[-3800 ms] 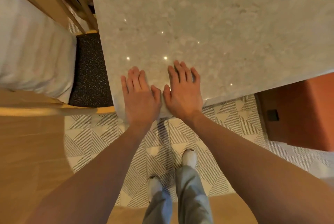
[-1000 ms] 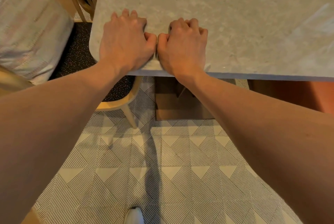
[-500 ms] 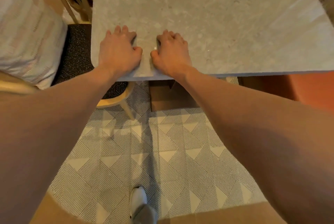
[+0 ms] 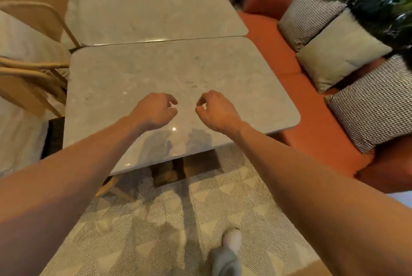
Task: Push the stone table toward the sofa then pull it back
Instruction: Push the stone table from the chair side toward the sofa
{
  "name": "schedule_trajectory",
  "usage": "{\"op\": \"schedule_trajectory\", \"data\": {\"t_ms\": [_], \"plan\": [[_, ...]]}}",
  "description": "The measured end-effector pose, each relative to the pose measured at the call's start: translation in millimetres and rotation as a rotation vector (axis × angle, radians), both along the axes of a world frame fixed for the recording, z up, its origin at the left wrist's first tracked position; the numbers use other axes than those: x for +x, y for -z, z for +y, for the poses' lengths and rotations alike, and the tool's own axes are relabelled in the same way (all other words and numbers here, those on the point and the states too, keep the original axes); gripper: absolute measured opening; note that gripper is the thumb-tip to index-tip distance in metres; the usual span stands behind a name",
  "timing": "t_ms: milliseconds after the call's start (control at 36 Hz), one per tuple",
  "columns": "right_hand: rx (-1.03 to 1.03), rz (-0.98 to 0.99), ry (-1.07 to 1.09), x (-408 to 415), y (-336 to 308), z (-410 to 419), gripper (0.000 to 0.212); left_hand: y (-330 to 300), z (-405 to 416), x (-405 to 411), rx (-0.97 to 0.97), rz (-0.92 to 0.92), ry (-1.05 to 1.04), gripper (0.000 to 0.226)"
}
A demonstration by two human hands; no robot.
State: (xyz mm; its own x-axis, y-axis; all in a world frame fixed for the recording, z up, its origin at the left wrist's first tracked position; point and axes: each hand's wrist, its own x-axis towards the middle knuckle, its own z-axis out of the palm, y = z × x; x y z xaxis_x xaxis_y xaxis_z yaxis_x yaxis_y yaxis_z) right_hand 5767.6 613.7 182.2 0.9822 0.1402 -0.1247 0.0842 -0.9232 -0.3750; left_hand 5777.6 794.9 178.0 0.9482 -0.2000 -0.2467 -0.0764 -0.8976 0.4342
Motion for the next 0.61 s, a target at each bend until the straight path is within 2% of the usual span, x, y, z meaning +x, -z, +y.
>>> {"op": "schedule_trajectory", "data": {"t_ms": [139,333,611], "plan": [[-0.084,0.014,-0.08,31,-3,-84,0.031,-1,-80,24,0.043,-0.023,0.066,0.042],[-0.177,0.059,-0.174,68,15,-189,0.032,27,-182,50,0.068,0.027,-0.002,0.046],[-0.237,0.226,-0.157,80,99,-333,0.042,115,-305,53,0.096,0.112,-0.062,0.064]]}}
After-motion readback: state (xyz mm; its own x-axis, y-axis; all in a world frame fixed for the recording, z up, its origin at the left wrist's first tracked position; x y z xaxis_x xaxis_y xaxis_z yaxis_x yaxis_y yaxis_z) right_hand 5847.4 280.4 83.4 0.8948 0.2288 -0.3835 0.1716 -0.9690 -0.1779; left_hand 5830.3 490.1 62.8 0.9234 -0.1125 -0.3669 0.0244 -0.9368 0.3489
